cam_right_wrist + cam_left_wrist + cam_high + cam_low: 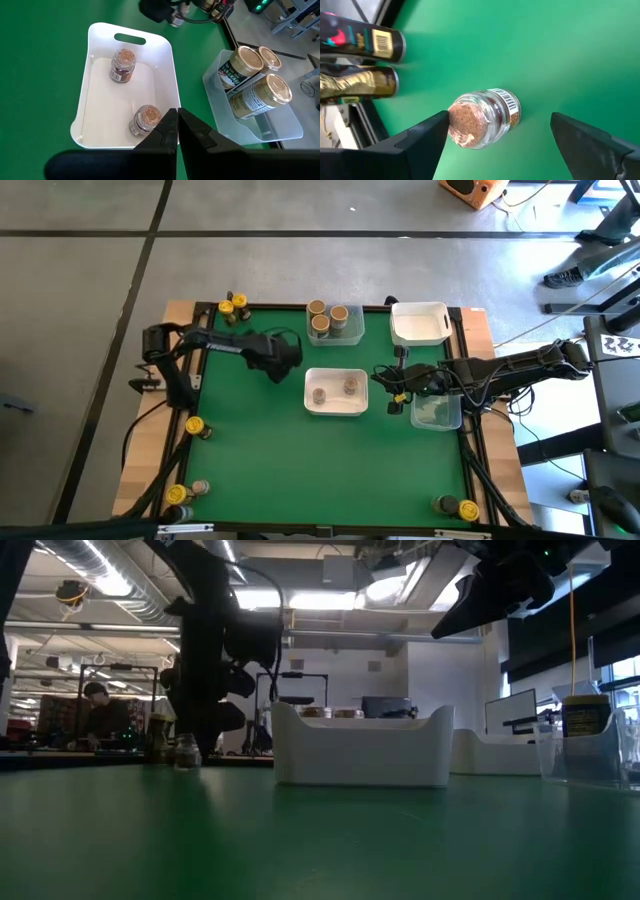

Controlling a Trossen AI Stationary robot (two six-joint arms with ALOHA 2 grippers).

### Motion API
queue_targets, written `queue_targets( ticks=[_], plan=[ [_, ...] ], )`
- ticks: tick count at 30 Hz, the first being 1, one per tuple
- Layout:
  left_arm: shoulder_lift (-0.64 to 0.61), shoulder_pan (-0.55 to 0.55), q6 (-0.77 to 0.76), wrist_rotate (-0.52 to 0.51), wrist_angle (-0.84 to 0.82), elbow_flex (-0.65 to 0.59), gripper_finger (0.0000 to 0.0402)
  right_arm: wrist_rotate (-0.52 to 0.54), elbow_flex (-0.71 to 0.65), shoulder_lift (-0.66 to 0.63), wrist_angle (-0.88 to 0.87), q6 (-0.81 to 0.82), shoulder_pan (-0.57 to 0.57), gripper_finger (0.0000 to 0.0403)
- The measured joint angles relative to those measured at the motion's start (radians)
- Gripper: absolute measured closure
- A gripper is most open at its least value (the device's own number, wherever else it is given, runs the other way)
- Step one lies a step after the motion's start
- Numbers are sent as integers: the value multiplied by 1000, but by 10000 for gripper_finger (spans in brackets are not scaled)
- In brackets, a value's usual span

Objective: Sort spices by type
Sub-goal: Put the brown seasoning bottle into the bottom white bin

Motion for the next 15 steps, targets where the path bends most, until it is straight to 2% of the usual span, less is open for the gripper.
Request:
queue_targets(
  ticks=[15],
  plan=[
    [3,-330,-154,79,-4,78,59,0,0,0,2,0,0,388]
  ],
)
